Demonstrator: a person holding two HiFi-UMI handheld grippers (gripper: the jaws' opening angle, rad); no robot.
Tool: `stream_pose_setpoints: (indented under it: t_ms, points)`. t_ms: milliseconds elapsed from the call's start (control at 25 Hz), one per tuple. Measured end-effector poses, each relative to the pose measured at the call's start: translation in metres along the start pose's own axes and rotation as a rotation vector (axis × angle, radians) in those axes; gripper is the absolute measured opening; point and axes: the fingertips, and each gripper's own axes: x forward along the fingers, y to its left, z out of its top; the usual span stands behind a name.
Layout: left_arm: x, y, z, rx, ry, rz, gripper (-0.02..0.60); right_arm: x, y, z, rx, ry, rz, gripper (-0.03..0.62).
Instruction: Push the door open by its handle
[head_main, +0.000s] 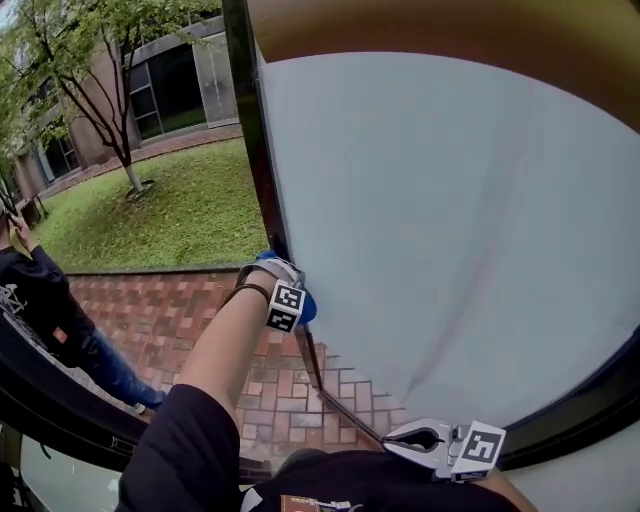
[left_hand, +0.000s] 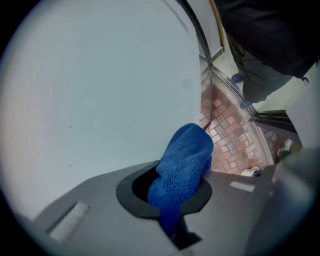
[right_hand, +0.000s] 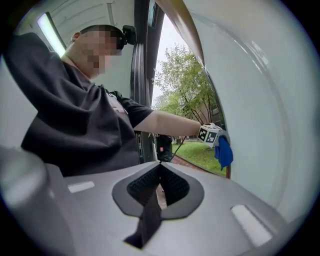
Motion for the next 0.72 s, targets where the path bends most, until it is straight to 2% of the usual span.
stream_pose_setpoints:
  t_ms: [240, 360, 440, 480, 560, 600, 720]
  points:
    - [0.032, 0.065, 0.031, 0.031, -0.182, 0.072, 0.021, 0.023, -0.064, 0.016, 0.003, -0.022, -0.02, 0.0]
    - [0.05, 0.101, 0.047, 0.07, -0.281, 0.096, 0.023, 0.054, -0.122, 0.027, -0.03, -0.033, -0.047, 0.0]
    - [0.053, 0.123, 0.063, 0.066, -0.362, 0.13, 0.033, 0.074, -0.165, 0.028, -0.06, -0.026, -0.074, 0.0]
    - [0.05, 0.13, 0.072, 0.056, -0.41, 0.158, 0.059, 0.084, -0.183, 0.028, -0.06, -0.03, -0.09, 0.0]
    - [0.039, 0.137, 0.079, 0.024, -0.506, 0.215, 0.198, 0.105, -0.21, 0.033, -0.037, -0.054, -0.106, 0.0]
    - [0.033, 0.142, 0.077, 0.003, -0.551, 0.237, 0.239, 0.116, -0.22, 0.037, -0.027, -0.06, -0.104, 0.0]
    - [0.02, 0.166, 0.056, -0.11, -0.673, 0.29, 0.291, 0.144, -0.254, 0.053, 0.015, -0.055, -0.114, 0.0]
